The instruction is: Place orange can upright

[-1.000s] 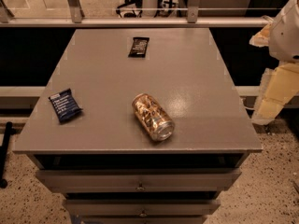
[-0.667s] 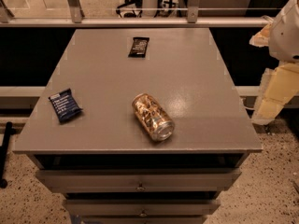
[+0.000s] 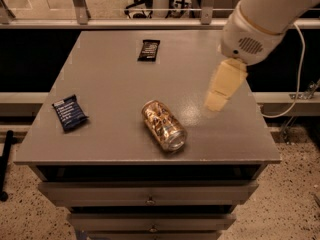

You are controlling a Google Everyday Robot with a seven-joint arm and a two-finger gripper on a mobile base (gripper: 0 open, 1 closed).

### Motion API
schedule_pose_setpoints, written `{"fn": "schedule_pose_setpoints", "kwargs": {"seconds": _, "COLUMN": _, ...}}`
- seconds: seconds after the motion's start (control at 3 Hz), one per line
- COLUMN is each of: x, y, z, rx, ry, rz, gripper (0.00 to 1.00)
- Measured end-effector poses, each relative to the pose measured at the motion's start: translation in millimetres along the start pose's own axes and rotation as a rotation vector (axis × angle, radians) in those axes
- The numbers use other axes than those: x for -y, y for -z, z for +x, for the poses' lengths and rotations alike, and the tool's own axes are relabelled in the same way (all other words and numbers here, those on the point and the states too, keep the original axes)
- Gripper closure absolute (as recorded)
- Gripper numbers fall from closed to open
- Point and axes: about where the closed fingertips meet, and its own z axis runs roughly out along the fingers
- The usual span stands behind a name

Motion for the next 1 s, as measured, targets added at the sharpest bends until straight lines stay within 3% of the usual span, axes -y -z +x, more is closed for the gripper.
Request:
{"fn": "schedule_pose_setpoints", "kwargs": {"seconds": 0.33, "x": -8.1, "y": -34.0, "z": -50.6, "rx": 0.047, "ry": -0.102, "rz": -0.067, "gripper": 0.00}}
{"fn": "schedule_pose_setpoints", "kwargs": {"seconds": 0.67, "x": -32.6, "y": -67.8, "z": -87.4, "rx": 0.082, "ry": -0.286, "rz": -0.097, "gripper": 0.00}}
{"fn": "schedule_pose_setpoints", "kwargs": {"seconds": 1.0, "x": -48.0, "y": -90.8, "z": -89.9, "rx": 0.065, "ry": -0.406, "rz": -0.088, "gripper": 0.00}}
